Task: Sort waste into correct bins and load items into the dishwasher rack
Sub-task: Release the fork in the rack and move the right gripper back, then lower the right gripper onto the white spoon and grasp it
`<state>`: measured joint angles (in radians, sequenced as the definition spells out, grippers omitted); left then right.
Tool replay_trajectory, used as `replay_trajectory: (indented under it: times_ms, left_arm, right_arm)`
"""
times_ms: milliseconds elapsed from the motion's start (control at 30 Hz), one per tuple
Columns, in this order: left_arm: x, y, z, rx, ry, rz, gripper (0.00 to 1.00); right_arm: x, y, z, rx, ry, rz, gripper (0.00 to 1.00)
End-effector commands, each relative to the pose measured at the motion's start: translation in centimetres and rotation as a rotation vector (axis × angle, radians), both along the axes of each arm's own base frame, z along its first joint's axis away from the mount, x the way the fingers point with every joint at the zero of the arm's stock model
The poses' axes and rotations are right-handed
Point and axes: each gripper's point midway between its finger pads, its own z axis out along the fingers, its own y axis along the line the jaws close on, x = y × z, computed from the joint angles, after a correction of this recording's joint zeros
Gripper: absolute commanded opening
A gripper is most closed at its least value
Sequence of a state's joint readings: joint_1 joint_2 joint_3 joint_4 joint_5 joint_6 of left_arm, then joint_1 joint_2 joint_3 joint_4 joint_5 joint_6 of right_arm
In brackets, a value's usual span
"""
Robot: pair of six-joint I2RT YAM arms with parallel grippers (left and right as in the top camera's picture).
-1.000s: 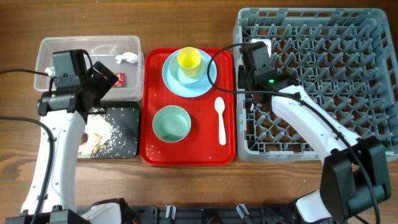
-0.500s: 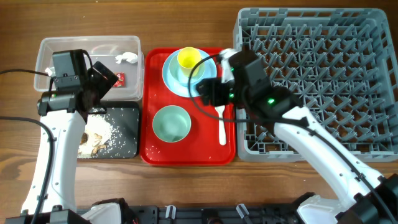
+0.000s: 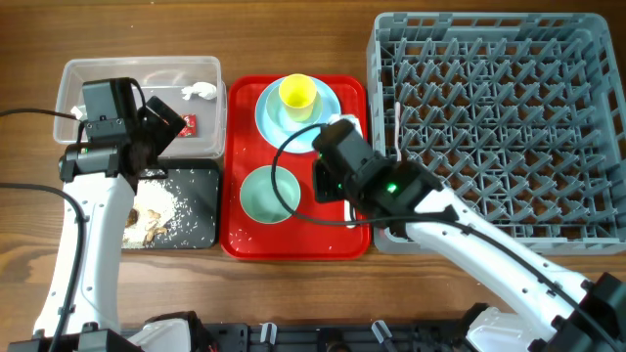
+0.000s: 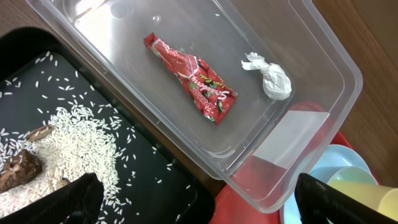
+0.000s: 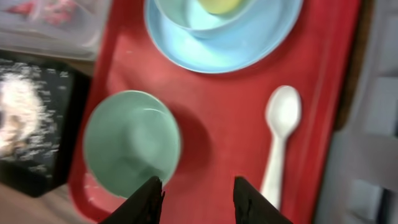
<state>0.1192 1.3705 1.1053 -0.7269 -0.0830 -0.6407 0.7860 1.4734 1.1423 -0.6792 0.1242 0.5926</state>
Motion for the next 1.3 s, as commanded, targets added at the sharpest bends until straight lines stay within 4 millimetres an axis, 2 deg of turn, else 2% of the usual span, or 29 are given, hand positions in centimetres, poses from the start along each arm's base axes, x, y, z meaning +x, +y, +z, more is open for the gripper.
replay_trajectory:
  times_ms: [0,200,500,867,1267]
  left_arm:
    - [0.0,0.1,0.8,0.012,-0.021,-0.01,1.0]
    - [0.0,0.1,0.8,0.011,-0.021,-0.01,1.0]
    - [0.0,0.1,0.8,0.011,-0.021,-0.01,1.0]
    - [0.0,0.1,0.8,0.011,-0.021,-0.01,1.0]
    - [0.0,0.1,0.8,0.011,-0.021,-0.01,1.0]
  right_arm:
    - [1.1,-2.1,-1.4,-0.129,-0.026,-0.12,0.38]
    - [0.7,-2.6,-6.3,-0.242,0.078,-0.14,0.38]
    - [0.6,-2.9,-10.6,-0.332,0.144,-0.134,0.34]
    - [1.1,-2.9,-12.7,-0.366,0.152,-0.138,0.35]
    - [2.3,-3.4,-12.7,-0.384,0.104,-0.172,0.34]
